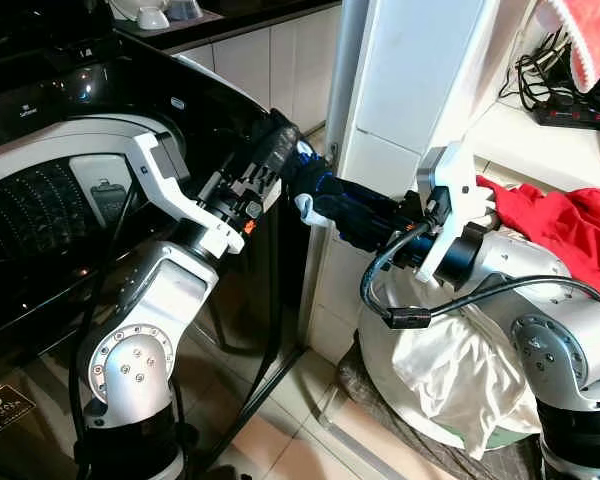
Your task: Clothes washing
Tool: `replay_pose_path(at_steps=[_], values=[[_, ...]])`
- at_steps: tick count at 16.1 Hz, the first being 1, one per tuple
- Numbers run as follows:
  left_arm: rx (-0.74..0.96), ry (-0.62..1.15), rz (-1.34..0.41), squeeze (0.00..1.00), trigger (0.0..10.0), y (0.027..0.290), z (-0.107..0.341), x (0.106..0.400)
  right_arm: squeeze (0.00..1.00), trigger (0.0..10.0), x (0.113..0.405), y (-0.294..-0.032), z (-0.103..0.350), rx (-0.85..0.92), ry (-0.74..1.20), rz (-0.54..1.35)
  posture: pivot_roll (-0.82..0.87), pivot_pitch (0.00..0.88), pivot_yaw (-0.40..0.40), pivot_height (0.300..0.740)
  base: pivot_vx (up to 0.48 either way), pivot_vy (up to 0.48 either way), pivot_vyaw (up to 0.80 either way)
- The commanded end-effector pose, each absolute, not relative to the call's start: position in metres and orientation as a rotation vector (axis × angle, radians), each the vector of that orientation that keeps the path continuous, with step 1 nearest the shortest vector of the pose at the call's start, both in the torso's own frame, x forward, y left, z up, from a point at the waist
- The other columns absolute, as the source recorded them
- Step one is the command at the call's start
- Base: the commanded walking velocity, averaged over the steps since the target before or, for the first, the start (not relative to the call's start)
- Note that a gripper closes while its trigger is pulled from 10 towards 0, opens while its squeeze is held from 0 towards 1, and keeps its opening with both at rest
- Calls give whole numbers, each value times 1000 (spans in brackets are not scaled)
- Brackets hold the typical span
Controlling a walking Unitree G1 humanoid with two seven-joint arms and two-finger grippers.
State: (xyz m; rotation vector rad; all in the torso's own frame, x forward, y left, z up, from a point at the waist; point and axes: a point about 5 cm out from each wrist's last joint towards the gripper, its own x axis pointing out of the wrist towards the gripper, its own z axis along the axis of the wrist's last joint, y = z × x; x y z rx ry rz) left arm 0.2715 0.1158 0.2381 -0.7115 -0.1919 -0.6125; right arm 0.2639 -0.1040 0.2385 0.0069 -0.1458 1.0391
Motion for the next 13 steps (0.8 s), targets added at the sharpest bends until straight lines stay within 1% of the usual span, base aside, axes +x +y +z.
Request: replay_pose_path(at_steps=[1,3,13], values=[[-704,-197,-647,0,0,113,242,268,0,0,261,-104,242,-7,-173,1036,-2,0,-32,740,0,0,0],[-695,-196,-623,0,0,115,241,270,0,0,260,-103,242,-3,-175,1032,-3,0,-28,740,0,0,0],[-738,-217,-656,0,0,114,245,270,0,0,260,-102,241,-7,-177,1024,-6,0,-19,740,0,0,0]])
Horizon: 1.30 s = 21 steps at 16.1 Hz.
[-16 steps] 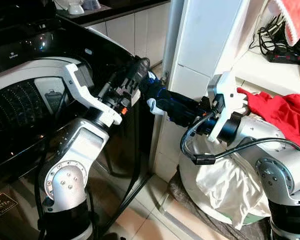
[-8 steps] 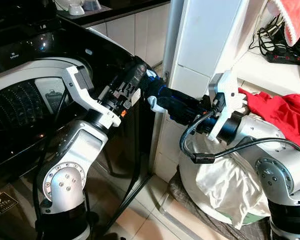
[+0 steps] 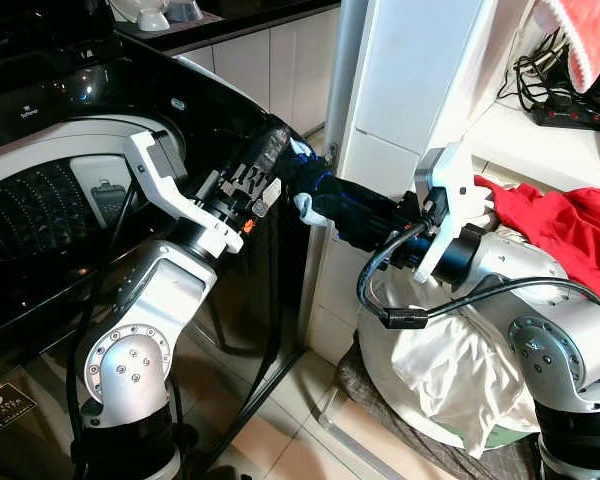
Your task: Clothes washing
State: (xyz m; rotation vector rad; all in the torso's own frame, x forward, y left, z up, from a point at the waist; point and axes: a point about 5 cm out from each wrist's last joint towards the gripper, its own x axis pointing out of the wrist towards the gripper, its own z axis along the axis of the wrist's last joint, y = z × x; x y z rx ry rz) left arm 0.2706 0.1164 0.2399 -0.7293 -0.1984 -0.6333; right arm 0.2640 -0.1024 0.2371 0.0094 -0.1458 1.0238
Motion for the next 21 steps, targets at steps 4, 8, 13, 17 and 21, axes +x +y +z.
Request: replay_pose_path(at_steps=[4,8,13,17,21], values=[[-742,-214,-648,0,0,115,245,272,0,0,261,-102,241,-9,-180,1020,-6,0,-16,740,0,0,0],[-747,-219,-634,0,0,117,245,274,0,4627,262,-101,241,-19,-184,1012,-5,0,-13,740,0,0,0],[-753,-233,-590,0,0,122,247,279,1000,10000,263,-101,242,-3,-188,1005,-5,0,-7,740,0,0,0],[-681,-249,-464,0,0,139,251,297,251,10000,265,-100,242,-54,-200,980,-2,0,-7,740,0,0,0],[-247,-215,-72,0,0,199,257,346,0,10000,277,-102,243,-105,-248,832,5,0,-21,740,0,0,0]])
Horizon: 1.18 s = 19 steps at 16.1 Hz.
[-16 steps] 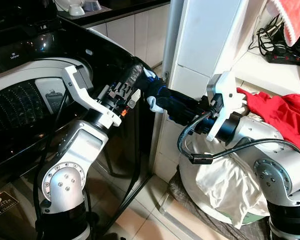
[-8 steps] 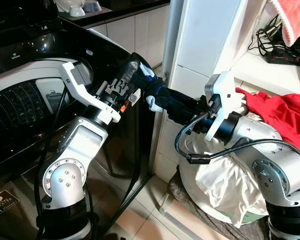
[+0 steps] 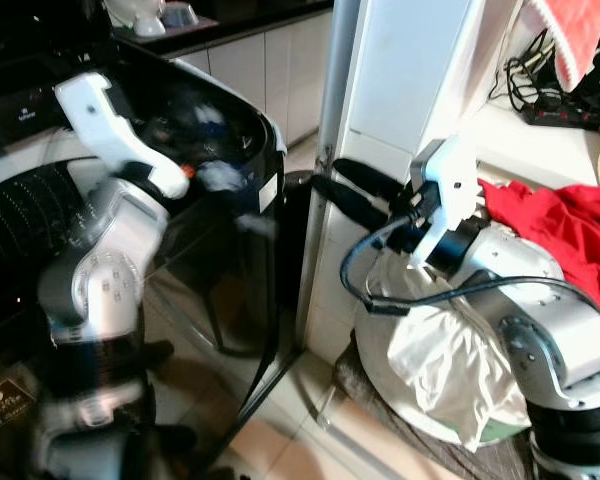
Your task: Clothes washing
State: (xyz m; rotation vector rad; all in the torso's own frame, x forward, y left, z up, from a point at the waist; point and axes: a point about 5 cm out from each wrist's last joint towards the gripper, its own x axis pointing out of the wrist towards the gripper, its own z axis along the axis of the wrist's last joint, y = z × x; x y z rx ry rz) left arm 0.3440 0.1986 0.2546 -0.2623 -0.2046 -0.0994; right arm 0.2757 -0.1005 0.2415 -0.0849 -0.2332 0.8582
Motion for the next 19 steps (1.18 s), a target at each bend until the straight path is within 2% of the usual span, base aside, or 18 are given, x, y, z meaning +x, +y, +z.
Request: replay_pose_path(at_steps=[1,2,5,6,7,9,10,11,19], values=[[-47,-191,71,0,0,222,258,360,0,10000,280,-100,242,-126,-244,827,7,0,-23,740,0,0,0],[154,-173,187,0,0,243,261,372,0,10000,281,-98,241,-142,-238,824,10,0,-32,740,0,0,0],[333,-105,360,0,0,274,262,386,0,10000,278,-90,239,-146,-218,893,11,0,-42,740,0,0,0],[363,-83,357,0,3686,277,261,390,0,10000,274,-86,239,-142,-208,934,9,0,-43,740,0,0,0],[447,-47,376,0,10000,282,259,392,0,10000,269,-82,237,-151,-191,989,5,0,-40,740,0,0,0],[505,24,308,0,10000,282,251,397,0,10000,264,-77,233,-174,-163,1040,-2,0,-35,740,0,0,0],[490,62,262,306,10000,281,246,398,0,10000,263,-76,233,-175,-162,1037,-2,0,-35,740,0,0,0],[501,76,283,1000,10000,285,246,399,0,10000,263,-77,232,-175,-160,1029,-8,0,-29,740,0,0,0],[525,60,275,1000,10000,289,254,399,0,10000,275,-85,232,-198,-141,921,-1,0,-32,740,0,0,0]])
